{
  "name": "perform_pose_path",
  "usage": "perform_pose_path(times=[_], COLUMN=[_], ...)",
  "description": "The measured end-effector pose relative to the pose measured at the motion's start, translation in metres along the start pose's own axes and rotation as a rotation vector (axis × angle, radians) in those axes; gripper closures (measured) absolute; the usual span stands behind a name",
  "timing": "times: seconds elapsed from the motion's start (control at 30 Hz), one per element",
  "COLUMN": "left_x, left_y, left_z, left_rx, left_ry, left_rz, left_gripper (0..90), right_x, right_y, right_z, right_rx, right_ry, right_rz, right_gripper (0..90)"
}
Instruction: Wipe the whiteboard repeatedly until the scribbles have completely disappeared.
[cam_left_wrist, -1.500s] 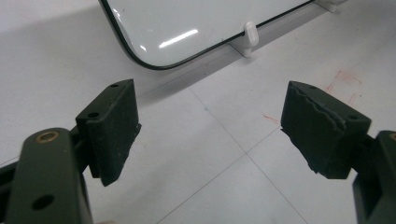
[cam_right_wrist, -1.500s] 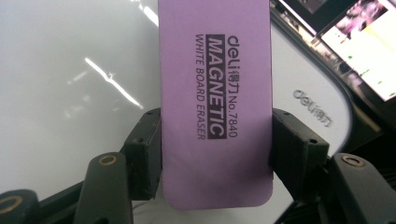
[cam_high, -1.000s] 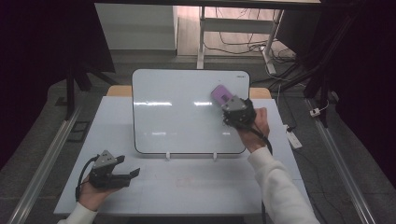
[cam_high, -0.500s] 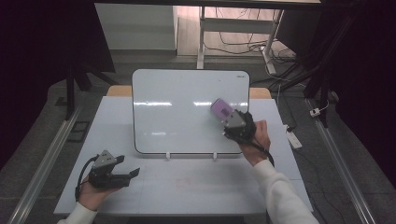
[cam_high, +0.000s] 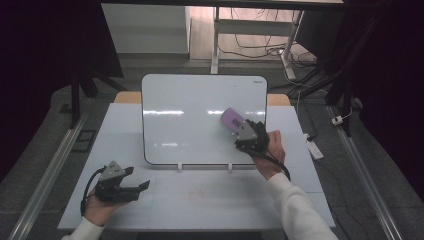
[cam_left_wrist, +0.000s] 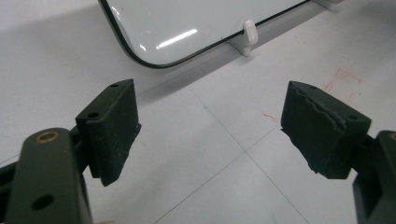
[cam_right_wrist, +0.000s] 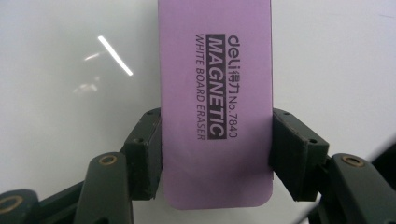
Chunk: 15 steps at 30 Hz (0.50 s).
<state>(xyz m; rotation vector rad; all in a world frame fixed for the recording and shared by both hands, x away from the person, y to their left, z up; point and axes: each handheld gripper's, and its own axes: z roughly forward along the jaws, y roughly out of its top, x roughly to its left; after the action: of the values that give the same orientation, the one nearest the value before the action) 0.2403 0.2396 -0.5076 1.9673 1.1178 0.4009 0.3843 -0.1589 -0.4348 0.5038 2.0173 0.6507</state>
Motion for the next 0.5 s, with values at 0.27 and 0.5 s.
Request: perform_pose_path(times=[0.27,0.5], left_x=[0.003,0.0], left_y=[-0.001,0.001], left_z=[-0.001,0.002], left_rx=[-0.001,0.005], left_ry=[0.005,-0.002], left_rz=[-0.008,-0.001], left_gripper=[20.3,20.2], right_x=[-0.022,-0.006], right_y=[-0.017,-0.003], right_z=[-0.004,-0.001], right_rx=[0.011,-0.004], right_ry=[-0.029,-0.016], right_rz=[0.098,0.028], right_gripper=[40.2,40.2])
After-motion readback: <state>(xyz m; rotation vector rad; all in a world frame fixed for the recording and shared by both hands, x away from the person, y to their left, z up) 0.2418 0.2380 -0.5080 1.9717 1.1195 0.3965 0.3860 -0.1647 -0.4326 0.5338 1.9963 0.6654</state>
